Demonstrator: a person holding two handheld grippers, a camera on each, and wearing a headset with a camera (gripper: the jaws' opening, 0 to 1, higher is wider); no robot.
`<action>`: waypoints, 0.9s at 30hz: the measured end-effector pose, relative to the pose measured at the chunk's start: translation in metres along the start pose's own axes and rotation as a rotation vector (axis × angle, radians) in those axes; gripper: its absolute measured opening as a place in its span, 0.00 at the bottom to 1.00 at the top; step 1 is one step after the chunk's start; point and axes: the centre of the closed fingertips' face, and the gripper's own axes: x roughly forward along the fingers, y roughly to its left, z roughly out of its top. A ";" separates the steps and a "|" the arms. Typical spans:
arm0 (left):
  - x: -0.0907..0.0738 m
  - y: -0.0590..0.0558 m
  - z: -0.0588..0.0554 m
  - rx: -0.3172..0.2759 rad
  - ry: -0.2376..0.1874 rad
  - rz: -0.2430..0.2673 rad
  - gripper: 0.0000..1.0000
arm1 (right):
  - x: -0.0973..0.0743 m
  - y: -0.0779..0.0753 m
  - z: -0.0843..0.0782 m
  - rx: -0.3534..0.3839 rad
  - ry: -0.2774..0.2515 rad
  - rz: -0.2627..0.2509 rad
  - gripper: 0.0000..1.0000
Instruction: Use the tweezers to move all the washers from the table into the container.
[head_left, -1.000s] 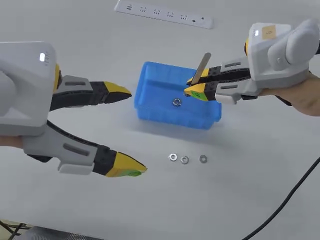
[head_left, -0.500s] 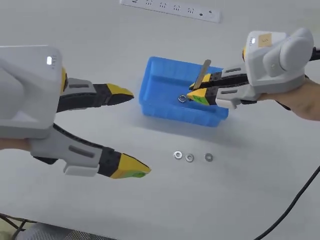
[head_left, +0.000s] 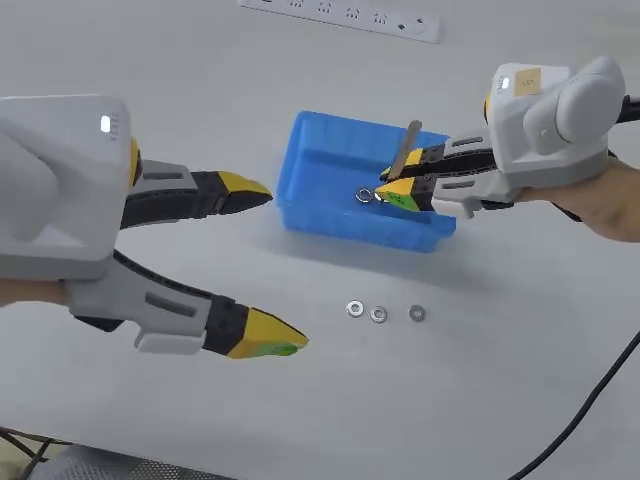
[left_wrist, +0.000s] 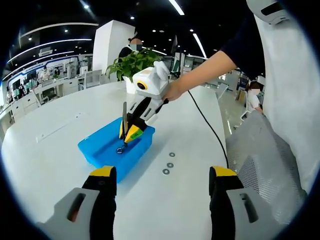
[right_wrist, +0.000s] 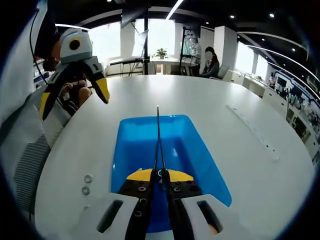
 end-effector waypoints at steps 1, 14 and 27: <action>0.000 0.000 -0.001 0.000 0.002 0.000 0.81 | 0.000 0.000 0.000 0.000 0.000 -0.002 0.10; -0.001 0.001 0.001 0.001 -0.002 0.007 0.81 | 0.000 0.001 0.003 -0.004 -0.002 -0.001 0.11; 0.003 0.030 0.037 0.080 -0.074 0.053 0.77 | -0.009 0.003 0.023 -0.033 -0.022 -0.015 0.10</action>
